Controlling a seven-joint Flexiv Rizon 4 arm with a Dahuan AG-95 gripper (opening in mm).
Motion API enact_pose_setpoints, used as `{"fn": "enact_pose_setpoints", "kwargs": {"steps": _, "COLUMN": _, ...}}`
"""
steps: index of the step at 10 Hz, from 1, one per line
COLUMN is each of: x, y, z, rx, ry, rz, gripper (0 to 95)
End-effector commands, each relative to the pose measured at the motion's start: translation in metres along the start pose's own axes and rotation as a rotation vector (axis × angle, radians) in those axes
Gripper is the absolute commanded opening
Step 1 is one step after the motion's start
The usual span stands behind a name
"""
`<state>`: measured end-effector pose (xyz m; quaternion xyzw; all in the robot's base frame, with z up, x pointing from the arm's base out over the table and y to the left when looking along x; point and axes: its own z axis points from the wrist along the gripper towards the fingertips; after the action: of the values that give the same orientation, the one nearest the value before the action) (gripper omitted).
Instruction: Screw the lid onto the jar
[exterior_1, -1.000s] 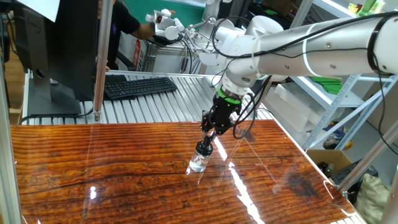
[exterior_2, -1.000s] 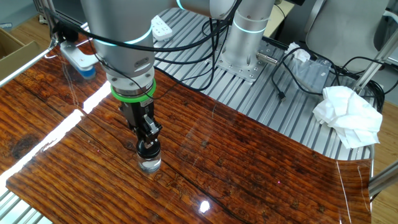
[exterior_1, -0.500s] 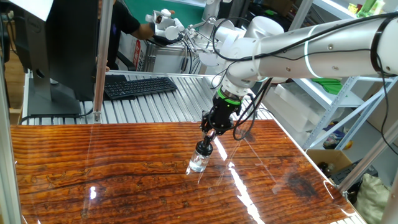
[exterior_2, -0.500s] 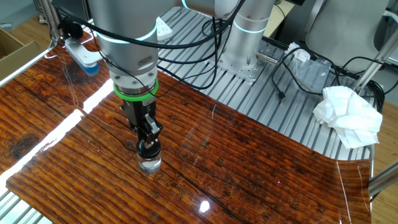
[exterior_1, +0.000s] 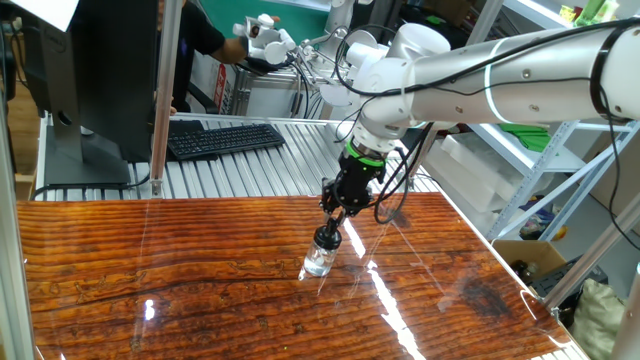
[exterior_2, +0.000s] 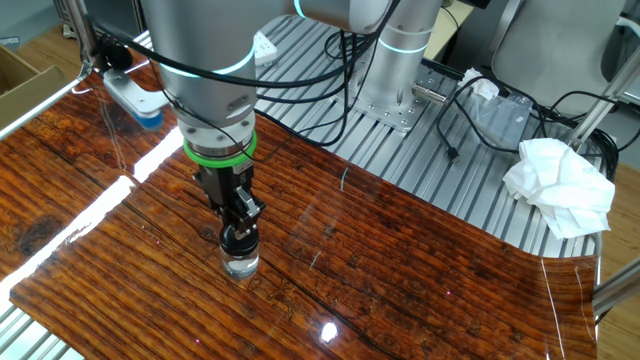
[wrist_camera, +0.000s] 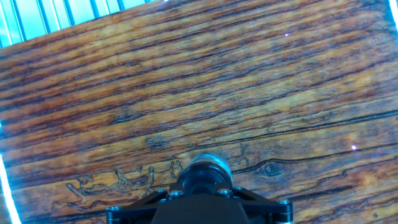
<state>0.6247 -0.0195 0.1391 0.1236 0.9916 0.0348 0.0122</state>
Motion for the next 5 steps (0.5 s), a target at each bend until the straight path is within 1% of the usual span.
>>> {"fn": "enact_pose_setpoints", "kwargs": {"steps": 1, "x": 0.0008, "y": 0.0006, "z": 0.0026, "rx": 0.001, "ry": 0.000, "rz": -0.012, "gripper": 0.0}}
{"fn": "enact_pose_setpoints", "kwargs": {"steps": 3, "x": 0.0006, "y": 0.0006, "z": 0.0027, "rx": -0.001, "ry": -0.003, "rz": -0.009, "gripper": 0.0}}
{"fn": "enact_pose_setpoints", "kwargs": {"steps": 4, "x": 0.0006, "y": 0.0006, "z": 0.0029, "rx": -0.001, "ry": -0.005, "rz": 0.009, "gripper": 0.0}}
{"fn": "enact_pose_setpoints", "kwargs": {"steps": 5, "x": 0.0006, "y": 0.0006, "z": 0.0030, "rx": -0.003, "ry": -0.014, "rz": 0.037, "gripper": 0.0}}
